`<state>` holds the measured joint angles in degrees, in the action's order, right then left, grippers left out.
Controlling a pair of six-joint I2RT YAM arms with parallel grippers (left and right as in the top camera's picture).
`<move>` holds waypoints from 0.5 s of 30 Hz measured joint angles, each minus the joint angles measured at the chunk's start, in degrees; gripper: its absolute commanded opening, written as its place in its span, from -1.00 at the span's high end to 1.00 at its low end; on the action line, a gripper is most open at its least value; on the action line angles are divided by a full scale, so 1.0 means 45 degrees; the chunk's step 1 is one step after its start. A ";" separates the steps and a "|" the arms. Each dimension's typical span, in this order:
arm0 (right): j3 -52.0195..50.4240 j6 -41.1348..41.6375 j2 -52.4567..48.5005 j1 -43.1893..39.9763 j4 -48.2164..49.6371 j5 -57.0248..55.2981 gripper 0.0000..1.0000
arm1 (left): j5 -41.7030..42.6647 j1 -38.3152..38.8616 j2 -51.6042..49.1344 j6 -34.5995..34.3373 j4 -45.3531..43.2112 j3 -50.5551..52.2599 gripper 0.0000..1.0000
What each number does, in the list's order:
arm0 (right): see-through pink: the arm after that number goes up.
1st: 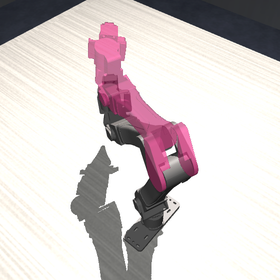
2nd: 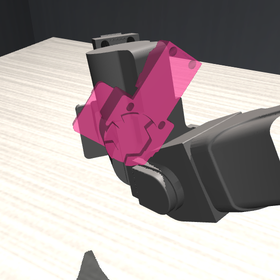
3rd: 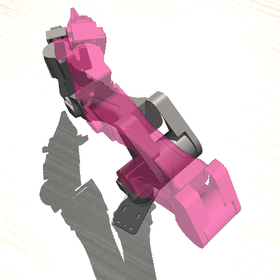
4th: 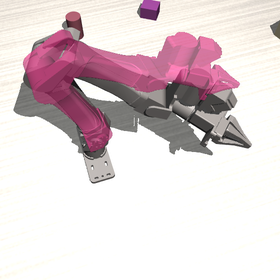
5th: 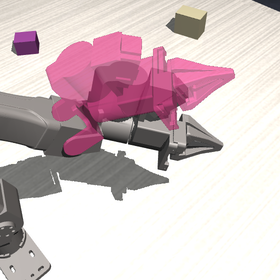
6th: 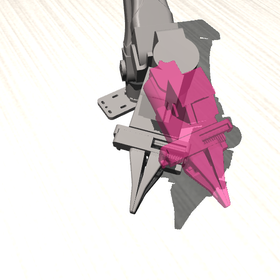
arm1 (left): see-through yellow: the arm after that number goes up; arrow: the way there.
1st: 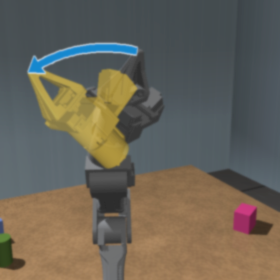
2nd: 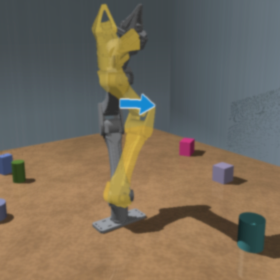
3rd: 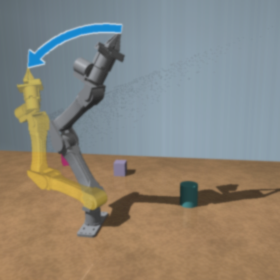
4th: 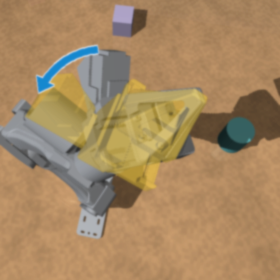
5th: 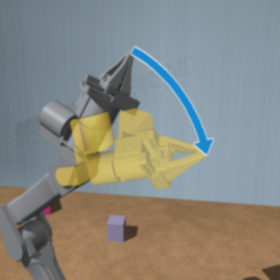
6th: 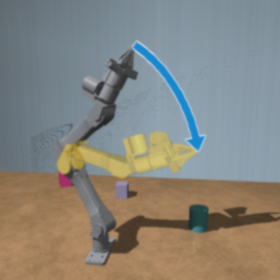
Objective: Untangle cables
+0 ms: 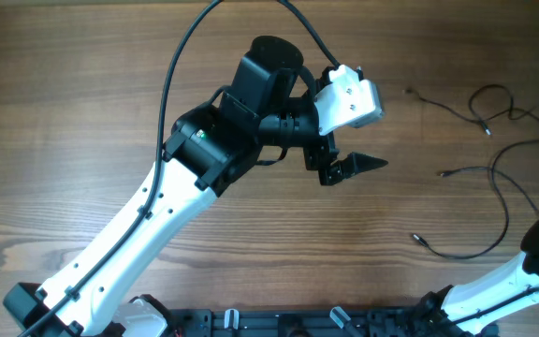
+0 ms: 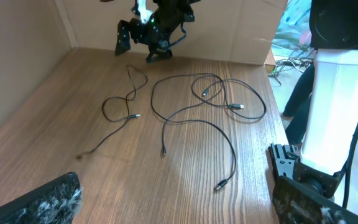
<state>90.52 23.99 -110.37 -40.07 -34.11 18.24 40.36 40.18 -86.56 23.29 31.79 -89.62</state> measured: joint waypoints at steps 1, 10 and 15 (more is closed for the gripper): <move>0.0000 0.0000 0.0010 0.0000 -0.0194 0.0034 -0.99 | 0.0000 0.0000 0.0000 0.0000 0.0000 0.0000 -1.00; 0.0000 -0.0724 0.3070 0.0005 -0.2346 0.0209 -0.99 | 0.0000 0.0000 0.0000 0.0000 -0.0005 0.0000 -1.00; 0.0000 -0.1404 0.5270 0.0233 -0.4138 0.0423 -0.99 | 0.0000 0.0000 0.0000 0.0000 0.0000 0.0000 -1.00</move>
<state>90.52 17.67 -86.65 -39.03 -52.73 20.14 40.36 40.18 -86.56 23.29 31.79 -89.62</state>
